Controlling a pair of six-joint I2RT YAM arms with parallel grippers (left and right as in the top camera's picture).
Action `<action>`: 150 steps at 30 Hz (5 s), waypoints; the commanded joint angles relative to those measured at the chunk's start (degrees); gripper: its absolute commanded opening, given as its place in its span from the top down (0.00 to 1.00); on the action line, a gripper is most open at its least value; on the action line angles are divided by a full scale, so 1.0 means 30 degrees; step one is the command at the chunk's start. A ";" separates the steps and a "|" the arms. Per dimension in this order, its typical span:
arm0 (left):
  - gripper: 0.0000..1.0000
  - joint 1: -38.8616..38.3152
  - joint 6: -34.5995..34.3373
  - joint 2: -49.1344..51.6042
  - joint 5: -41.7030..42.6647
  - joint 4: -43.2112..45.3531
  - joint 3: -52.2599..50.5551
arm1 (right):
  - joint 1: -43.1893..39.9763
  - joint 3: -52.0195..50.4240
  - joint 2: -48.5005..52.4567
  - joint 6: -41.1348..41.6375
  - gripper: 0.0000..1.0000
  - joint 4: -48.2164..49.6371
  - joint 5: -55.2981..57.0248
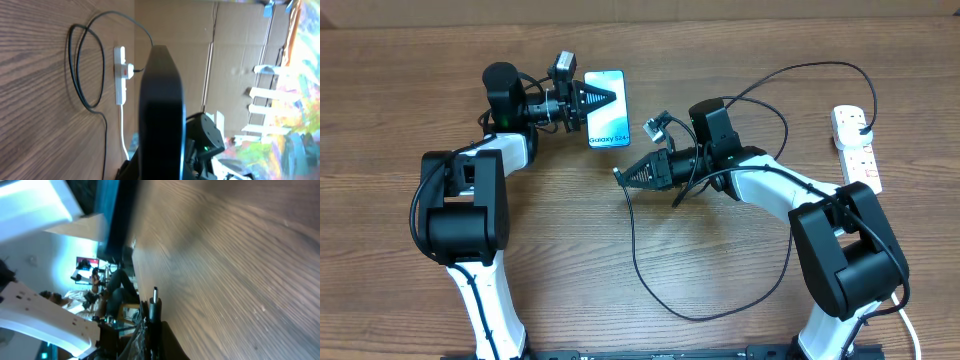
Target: Plug charger to phone and switch on socket
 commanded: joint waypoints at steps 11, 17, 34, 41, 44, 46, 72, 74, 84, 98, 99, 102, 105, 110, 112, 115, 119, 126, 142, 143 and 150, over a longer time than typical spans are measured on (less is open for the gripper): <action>0.96 -0.0233 -0.0954 -0.0313 -0.2696 0.0219 0.0262 | -0.0503 -0.1166 -0.0284 0.5523 0.96 0.5821 0.0860; 0.95 -0.0262 -0.0721 -0.0313 -0.2885 0.0219 0.0262 | -0.0605 -0.1166 -0.0284 0.6885 0.96 0.7366 0.0911; 0.96 -0.0729 -0.0510 -0.0313 -0.3162 0.0219 0.0262 | -0.0780 -0.1166 -0.0284 0.8204 0.96 0.8225 0.1843; 0.95 -0.0743 -0.0503 -0.0313 -0.3133 0.0219 0.0262 | -0.0831 -0.1166 -0.0284 0.8218 0.96 0.8225 0.2091; 0.95 -0.0736 -0.0510 -0.0313 -0.3067 0.0219 0.0262 | -0.0976 -0.1166 -0.0284 0.8284 0.96 0.8218 0.2120; 0.96 -0.0736 -0.0510 -0.0313 -0.3082 0.0219 0.0262 | -0.1064 -0.1166 -0.0277 0.8444 0.96 0.8225 0.2120; 0.96 -0.0765 -0.0080 -0.0313 -0.3053 0.0211 0.0262 | -0.1443 -0.1166 -0.0284 0.9194 0.96 0.8444 0.2127; 0.95 -0.0765 -0.0080 -0.0313 -0.3067 0.0219 0.0262 | -0.1443 -0.1166 -0.0284 0.9209 0.96 0.8444 0.2127; 0.96 -0.0976 -0.0066 -0.0313 -0.3155 0.0219 0.0262 | -0.1421 -0.1166 -0.0284 0.9777 0.96 0.9041 0.2127; 0.96 -0.1078 -0.0240 -0.0313 -0.3228 0.0219 0.0262 | -0.1421 -0.1224 -0.0240 0.9683 0.96 0.8393 0.2200; 0.96 -0.1071 -0.0240 -0.0313 -0.3228 0.0226 0.0262 | -0.1428 -0.1260 -0.0240 0.9683 0.96 0.8364 0.2200; 0.96 -0.1078 -0.0240 -0.0313 -0.3235 0.0226 0.0262 | -0.1428 -0.1290 -0.0240 0.9683 0.96 0.8357 0.2193; 0.96 -0.1078 -0.0240 -0.0313 -0.3220 0.0219 0.0262 | -0.1428 -0.1290 -0.0240 0.9683 0.96 0.8364 0.2208; 0.96 -0.1078 -0.0233 -0.0313 -0.3206 0.0226 0.0262 | -0.1428 -0.1290 -0.0240 0.9697 0.96 0.8364 0.2543; 0.96 -0.1078 -0.0233 -0.0313 -0.3206 0.0219 0.0262 | -0.1428 -0.1290 -0.0240 0.9704 0.96 0.8371 0.2557; 0.95 -0.1078 -0.0226 -0.0313 -0.3206 0.0219 0.0262 | -0.1428 -0.1290 -0.0240 0.9712 0.96 0.8371 0.2586; 0.96 -0.1078 -0.0226 -0.0313 -0.3206 0.0219 0.0262 | -0.1428 -0.1290 -0.0240 0.9777 0.96 0.8510 0.2703; 0.95 -0.1129 -0.0219 -0.0313 -0.3162 0.0219 0.0262 | -0.1428 -0.1290 -0.0240 1.0222 0.96 0.8881 0.3016; 0.96 -0.1275 -0.0219 -0.0313 -0.3075 0.0219 0.0262 | -0.1428 -0.1290 -0.0240 1.1140 0.96 0.9231 0.4204; 0.96 -0.1282 -0.0211 -0.0313 -0.3082 0.0219 0.0262 | -0.1428 -0.1290 -0.0240 1.1140 0.96 0.9231 0.4269; 0.96 -0.1268 -0.0087 -0.0313 -0.3031 0.0219 0.0262 | -0.1428 -0.1290 -0.0240 1.1205 0.96 0.9442 0.4320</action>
